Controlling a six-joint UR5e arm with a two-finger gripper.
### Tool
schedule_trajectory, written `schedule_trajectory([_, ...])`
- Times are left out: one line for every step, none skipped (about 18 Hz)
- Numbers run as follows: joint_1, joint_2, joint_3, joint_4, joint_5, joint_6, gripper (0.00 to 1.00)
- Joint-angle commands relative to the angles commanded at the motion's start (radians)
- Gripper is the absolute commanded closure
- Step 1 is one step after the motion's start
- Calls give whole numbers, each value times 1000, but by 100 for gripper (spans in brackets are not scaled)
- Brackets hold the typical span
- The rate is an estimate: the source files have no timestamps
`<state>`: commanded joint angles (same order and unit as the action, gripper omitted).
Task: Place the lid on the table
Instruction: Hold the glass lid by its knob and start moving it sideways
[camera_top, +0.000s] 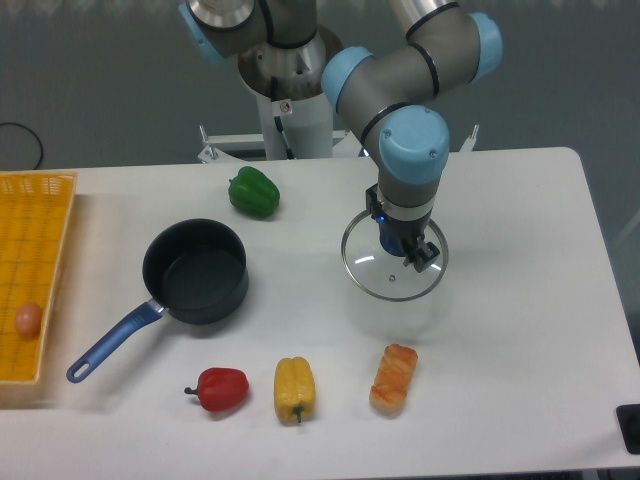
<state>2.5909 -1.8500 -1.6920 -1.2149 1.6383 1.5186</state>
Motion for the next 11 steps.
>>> schedule_trajectory([3, 0, 0, 0, 0, 2, 33])
schedule_trajectory([5, 0, 0, 0, 0, 2, 33])
schedule_trajectory([5, 0, 2, 0, 0, 2, 33])
schedule_trajectory([5, 0, 2, 0, 0, 2, 33])
schedule_trajectory([5, -3, 2, 0, 0, 2, 33])
schedule_trajectory([5, -6, 2, 2, 2, 0, 33])
schedule_trajectory([5, -9, 3, 6, 2, 0, 33])
schedule_trajectory([5, -14, 6, 6, 2, 2, 33])
schedule_trajectory([5, -17, 11, 6, 2, 0, 33])
schedule_trajectory([5, -20, 11, 8, 2, 2, 33])
schedule_trajectory([6, -21, 12, 12, 2, 2, 33])
